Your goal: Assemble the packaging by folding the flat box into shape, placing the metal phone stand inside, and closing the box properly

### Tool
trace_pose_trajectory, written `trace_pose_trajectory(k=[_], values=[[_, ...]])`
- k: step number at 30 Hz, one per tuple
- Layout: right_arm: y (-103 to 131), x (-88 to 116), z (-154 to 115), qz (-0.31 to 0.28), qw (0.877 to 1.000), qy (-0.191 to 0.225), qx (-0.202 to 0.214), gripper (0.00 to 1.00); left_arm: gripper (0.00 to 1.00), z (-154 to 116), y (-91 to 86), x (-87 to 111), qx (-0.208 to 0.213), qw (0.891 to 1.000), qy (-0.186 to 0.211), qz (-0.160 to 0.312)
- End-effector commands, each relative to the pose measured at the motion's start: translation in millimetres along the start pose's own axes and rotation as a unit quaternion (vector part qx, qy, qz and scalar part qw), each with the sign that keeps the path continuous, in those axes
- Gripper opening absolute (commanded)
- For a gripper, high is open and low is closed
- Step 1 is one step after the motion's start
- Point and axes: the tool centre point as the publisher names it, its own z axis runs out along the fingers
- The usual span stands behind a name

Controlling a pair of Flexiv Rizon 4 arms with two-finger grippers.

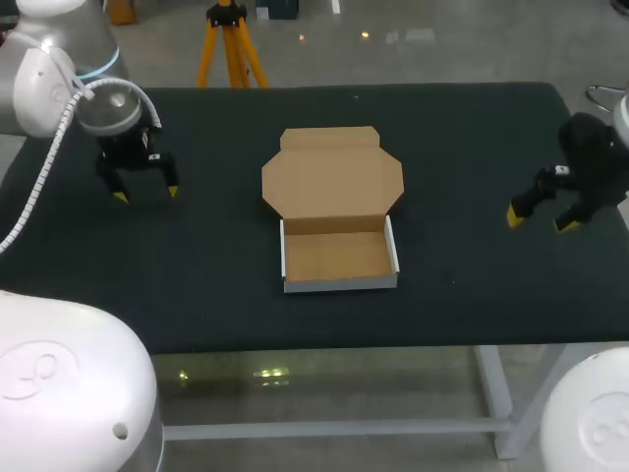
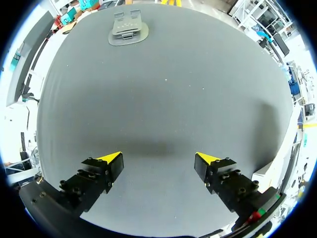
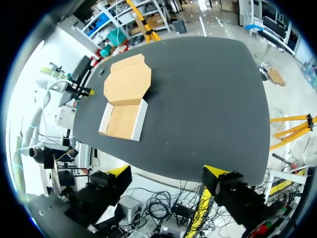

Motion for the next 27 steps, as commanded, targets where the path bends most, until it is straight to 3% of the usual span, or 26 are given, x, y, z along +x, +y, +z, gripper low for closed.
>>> trace_pose_trajectory(k=[1,13,27], values=[[-0.6,0.4,-2.0,0.000,1.000,0.000,0.002,1.00,1.00,11.1,-21.3,-1.1,-0.012,1.000,-0.002,-0.001],[-0.6,0.4,-2.0,0.000,1.000,0.000,0.002,1.00,1.00,21.2,-58.1,-10.2,-0.009,1.000,-0.008,0.002],[-0.6,0.4,-2.0,0.000,1.000,0.000,0.002,1.00,1.00,24.4,-88.8,-21.9,-0.008,1.000,-0.002,-0.007]])
